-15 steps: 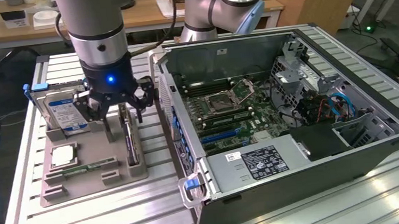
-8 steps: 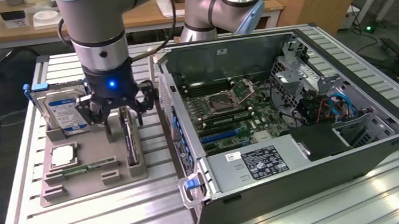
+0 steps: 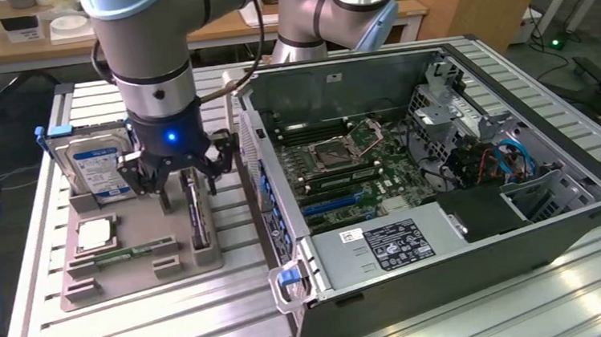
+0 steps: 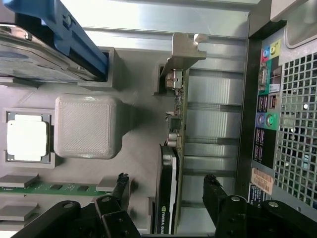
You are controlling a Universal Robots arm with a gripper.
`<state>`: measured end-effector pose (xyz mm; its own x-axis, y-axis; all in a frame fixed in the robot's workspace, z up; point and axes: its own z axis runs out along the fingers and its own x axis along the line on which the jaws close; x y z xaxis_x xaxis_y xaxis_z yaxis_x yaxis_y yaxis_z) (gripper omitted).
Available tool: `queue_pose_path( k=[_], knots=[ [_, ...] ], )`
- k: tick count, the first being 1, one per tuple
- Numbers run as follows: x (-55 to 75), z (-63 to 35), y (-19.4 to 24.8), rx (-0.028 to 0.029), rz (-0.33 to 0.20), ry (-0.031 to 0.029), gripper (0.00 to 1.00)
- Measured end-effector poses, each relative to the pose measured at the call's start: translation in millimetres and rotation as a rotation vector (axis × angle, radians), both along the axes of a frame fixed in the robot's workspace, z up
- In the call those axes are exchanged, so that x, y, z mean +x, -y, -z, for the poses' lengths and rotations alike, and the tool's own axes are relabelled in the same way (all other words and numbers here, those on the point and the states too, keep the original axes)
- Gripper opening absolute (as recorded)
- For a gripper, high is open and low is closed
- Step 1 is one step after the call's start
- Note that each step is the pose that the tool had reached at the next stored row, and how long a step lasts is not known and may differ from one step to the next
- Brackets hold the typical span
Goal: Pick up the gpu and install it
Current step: 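Pick up the gpu and move the gpu toward the slot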
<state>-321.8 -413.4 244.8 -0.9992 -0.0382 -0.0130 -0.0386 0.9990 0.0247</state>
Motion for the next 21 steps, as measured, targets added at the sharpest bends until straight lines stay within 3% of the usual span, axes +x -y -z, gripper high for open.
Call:
queue_pose_path(
  k=[21],
  knots=[
    [-1.4, 30.5, -0.7, -0.0032, 0.000, 0.0000, 0.71]
  ],
)
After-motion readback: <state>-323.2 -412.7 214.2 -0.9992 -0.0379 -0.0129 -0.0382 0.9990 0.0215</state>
